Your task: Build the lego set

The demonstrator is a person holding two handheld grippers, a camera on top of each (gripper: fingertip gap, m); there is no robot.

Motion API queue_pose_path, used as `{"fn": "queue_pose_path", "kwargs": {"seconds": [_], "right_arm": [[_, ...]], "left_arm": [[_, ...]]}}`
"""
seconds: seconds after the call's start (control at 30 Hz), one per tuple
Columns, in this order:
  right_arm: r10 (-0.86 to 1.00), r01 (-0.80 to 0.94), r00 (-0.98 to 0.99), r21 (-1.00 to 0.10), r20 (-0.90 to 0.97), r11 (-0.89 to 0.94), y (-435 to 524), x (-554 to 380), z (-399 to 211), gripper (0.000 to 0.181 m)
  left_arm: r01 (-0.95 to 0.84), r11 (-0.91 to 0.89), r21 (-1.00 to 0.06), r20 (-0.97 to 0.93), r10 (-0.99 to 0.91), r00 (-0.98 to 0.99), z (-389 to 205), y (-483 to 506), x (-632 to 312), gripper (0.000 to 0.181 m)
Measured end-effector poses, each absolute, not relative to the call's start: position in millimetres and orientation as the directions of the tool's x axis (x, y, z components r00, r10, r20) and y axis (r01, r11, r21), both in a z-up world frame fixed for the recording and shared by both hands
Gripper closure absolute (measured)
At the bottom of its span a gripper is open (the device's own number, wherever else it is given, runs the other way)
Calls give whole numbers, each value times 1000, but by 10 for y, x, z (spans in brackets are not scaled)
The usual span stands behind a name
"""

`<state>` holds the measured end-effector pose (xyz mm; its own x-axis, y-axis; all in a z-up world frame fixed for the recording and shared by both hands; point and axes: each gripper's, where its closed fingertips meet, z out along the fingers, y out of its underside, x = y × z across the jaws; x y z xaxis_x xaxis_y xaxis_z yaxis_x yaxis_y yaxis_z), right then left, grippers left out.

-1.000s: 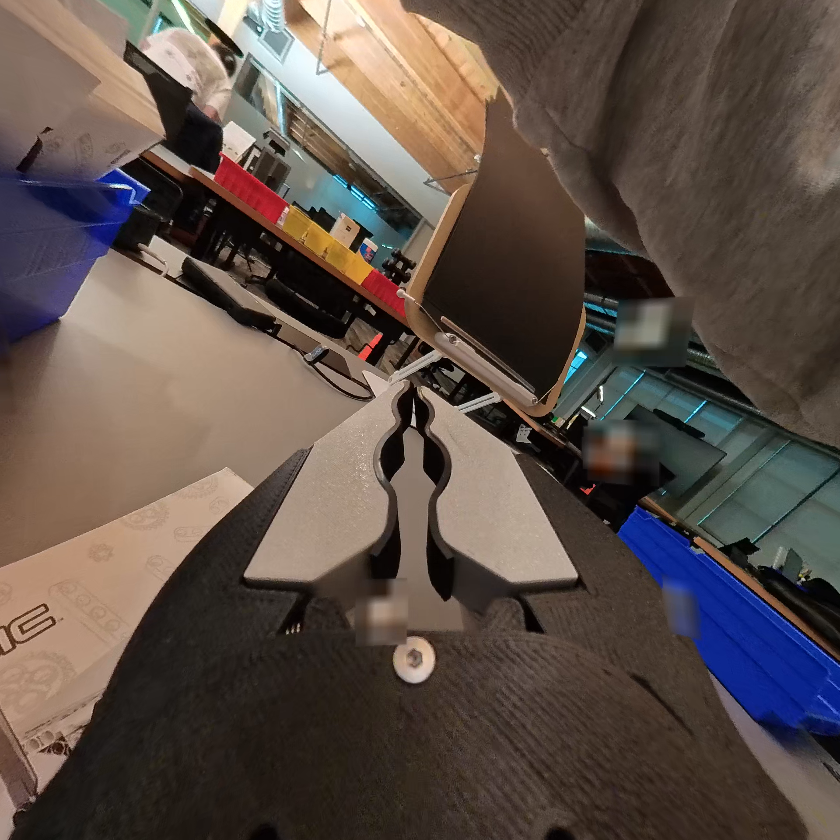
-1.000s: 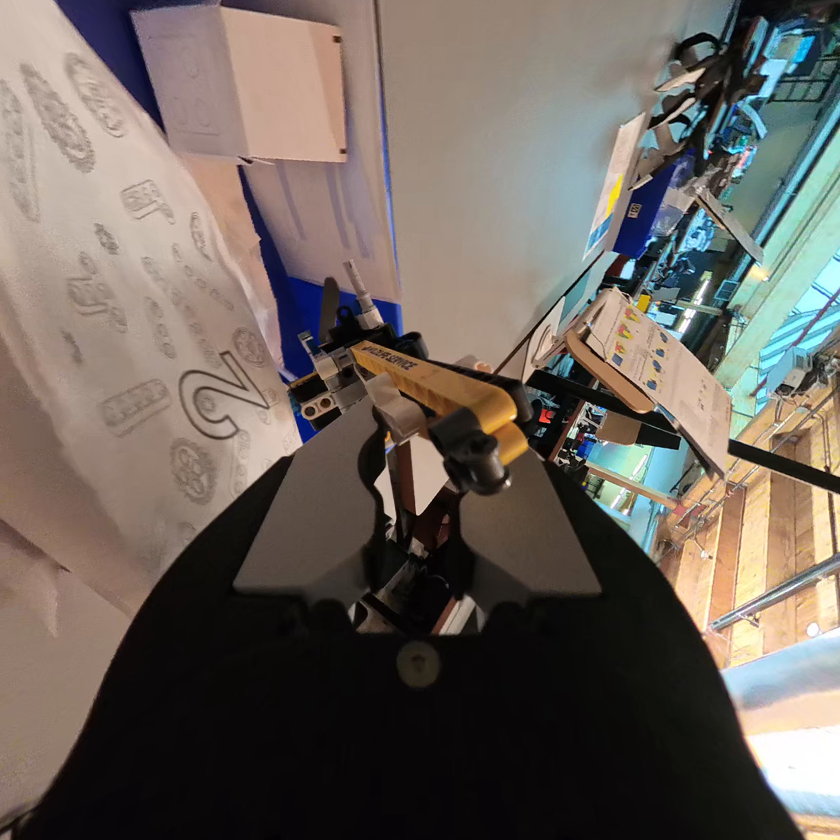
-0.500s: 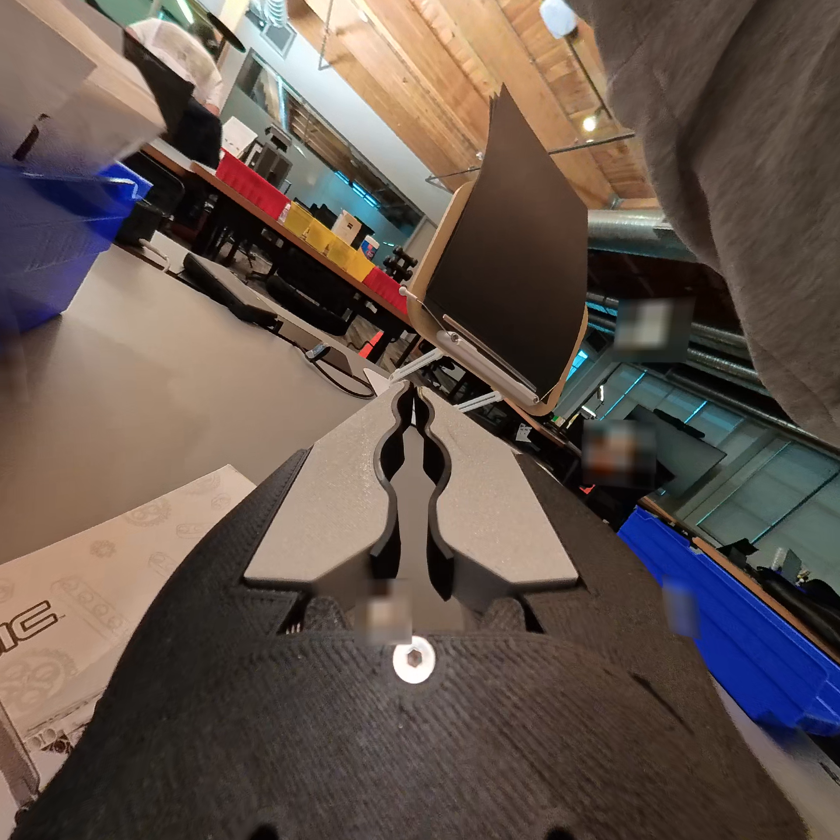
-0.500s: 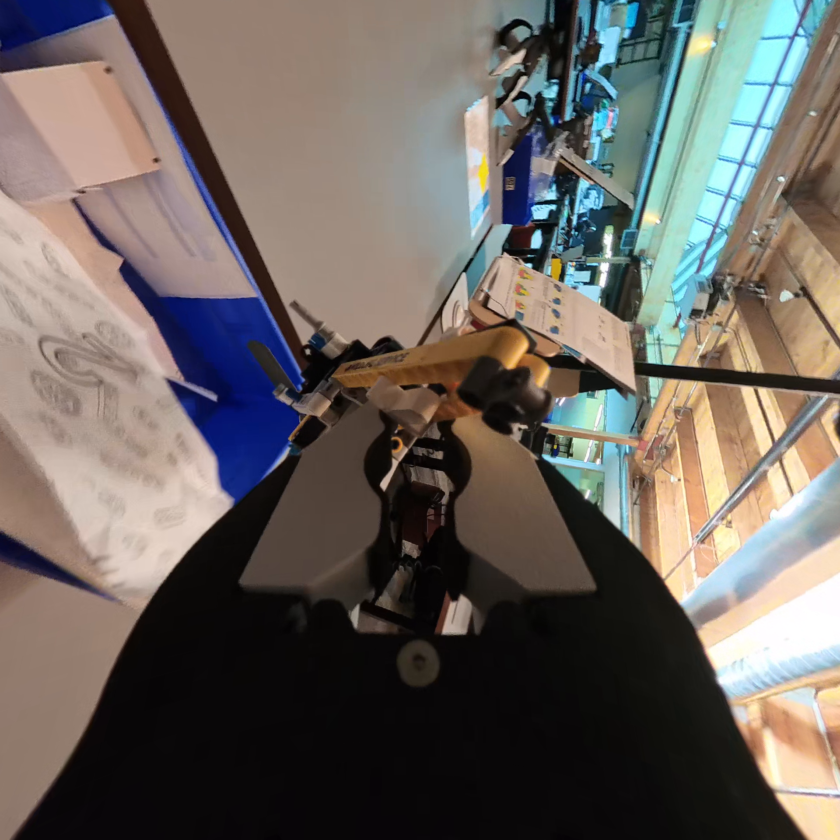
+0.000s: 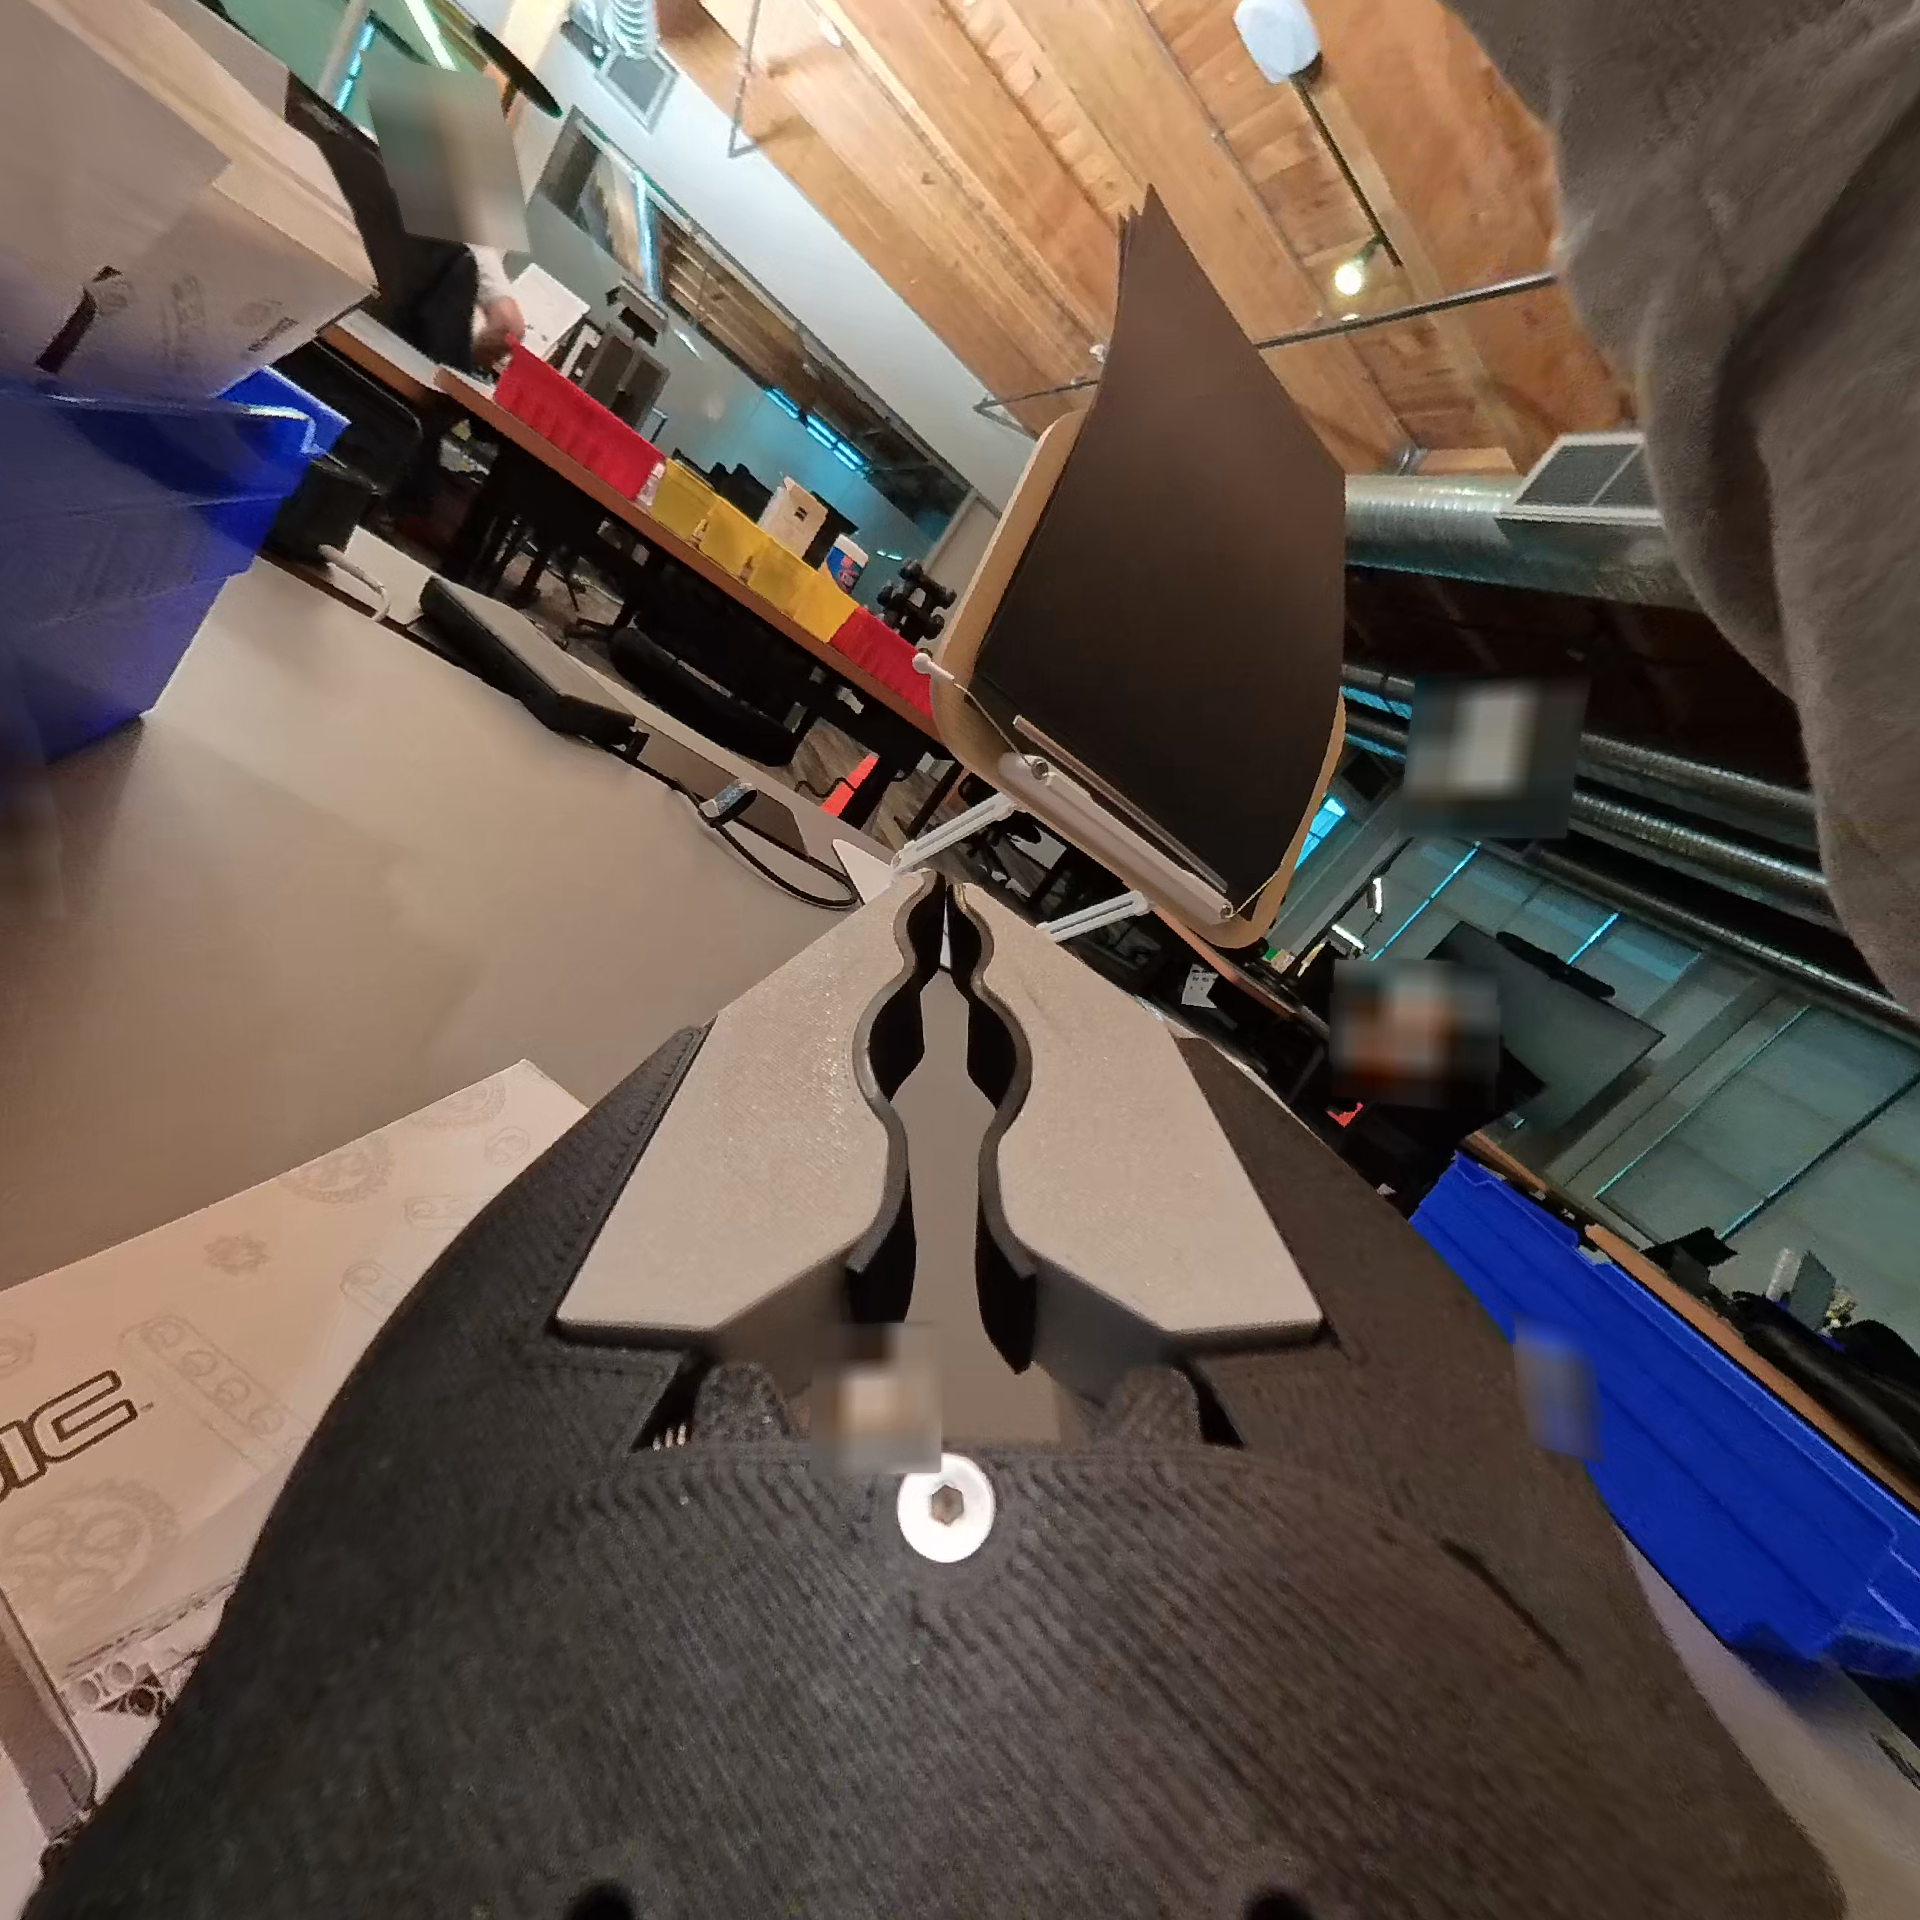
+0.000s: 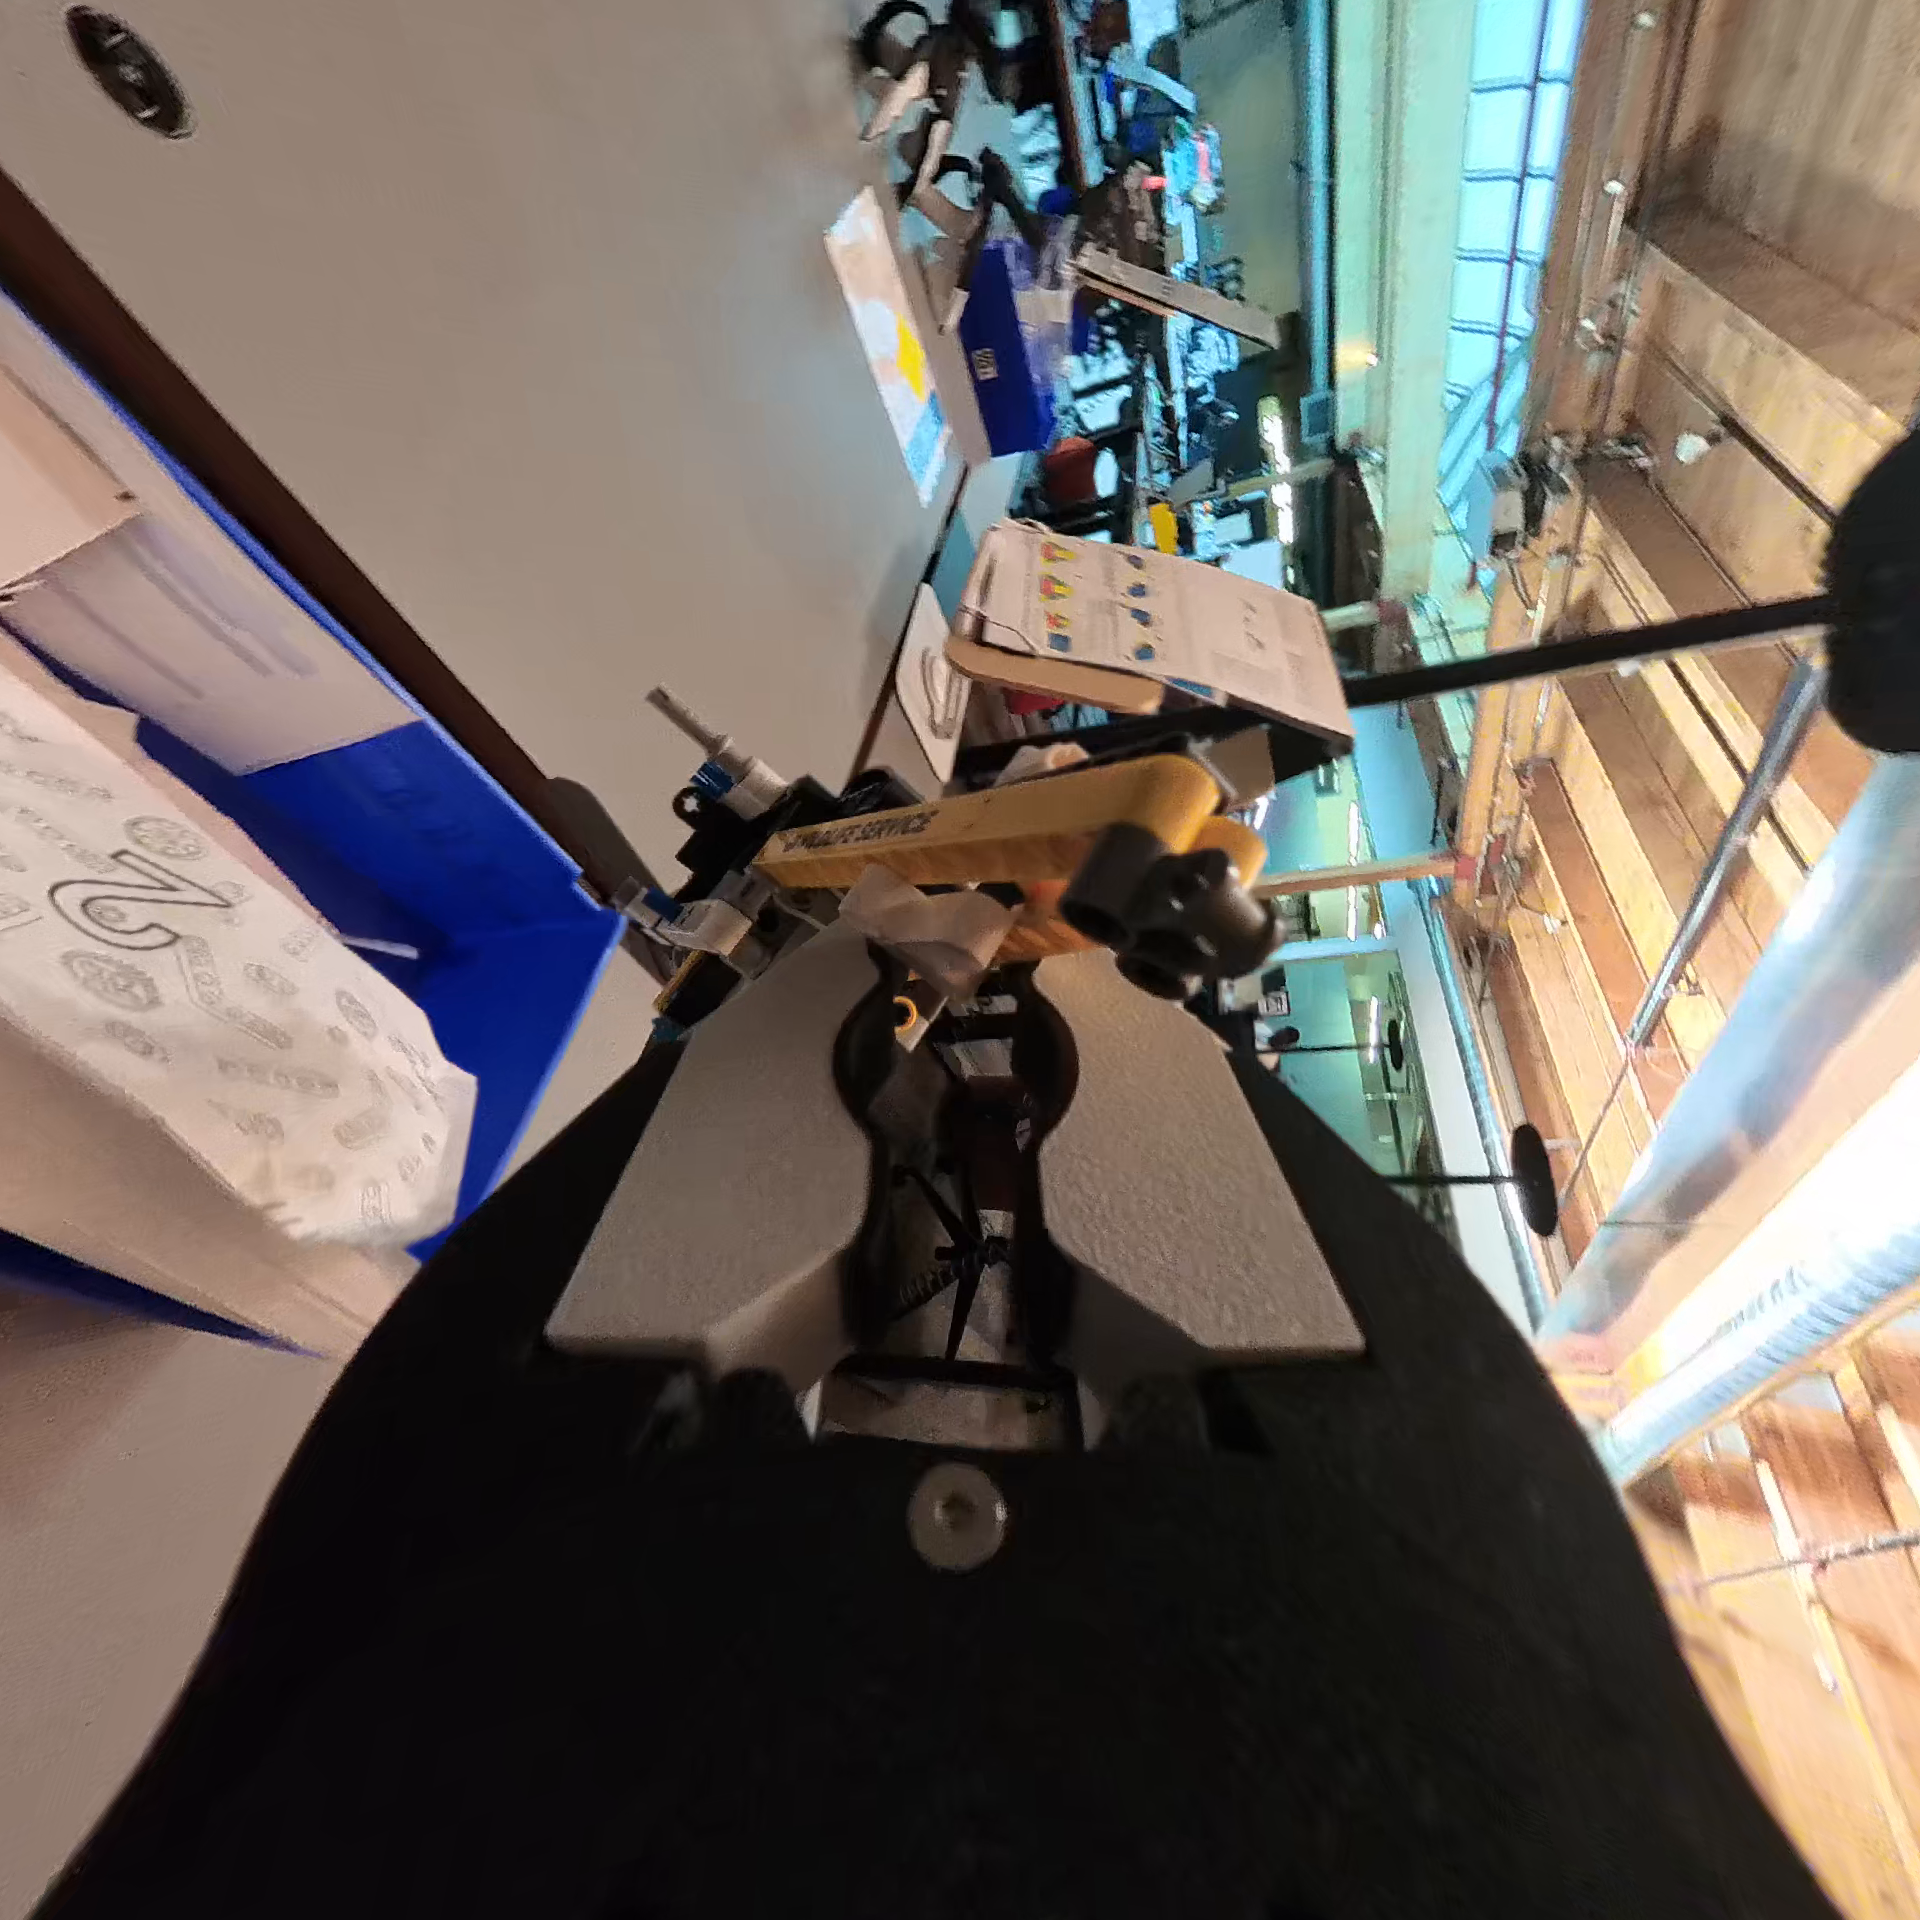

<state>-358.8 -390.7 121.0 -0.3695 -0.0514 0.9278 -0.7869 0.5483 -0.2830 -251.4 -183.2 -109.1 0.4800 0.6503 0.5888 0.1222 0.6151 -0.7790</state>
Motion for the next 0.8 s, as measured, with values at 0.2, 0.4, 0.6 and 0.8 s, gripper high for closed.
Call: {"fn": "queue_pose_path", "kwargs": {"seconds": [0.2, 0.4, 0.6, 0.8], "right_arm": [[137, -699, -416, -413, 899, 584, -3051, -3608, 1737, 167], [233, -623, -379, -433, 896, 652, -1937, -3341, 1809, 168], [266, -527, -405, -461, 875, 713, -921, -2837, 1388, 168], [290, -466, -427, -483, 856, 741, -126, -2271, 889, 167]], "left_arm": [[120, 607, -786, 580, 656, 483, -1089, -1826, -2502, 181], [109, 566, -817, 534, 674, 510, -1063, -1749, -2457, 181], [26, 460, -888, 398, 739, 544, -974, -1600, -2348, 181], [-14, 356, -934, 265, 722, 639, -828, -1145, -2104, 181]]}}
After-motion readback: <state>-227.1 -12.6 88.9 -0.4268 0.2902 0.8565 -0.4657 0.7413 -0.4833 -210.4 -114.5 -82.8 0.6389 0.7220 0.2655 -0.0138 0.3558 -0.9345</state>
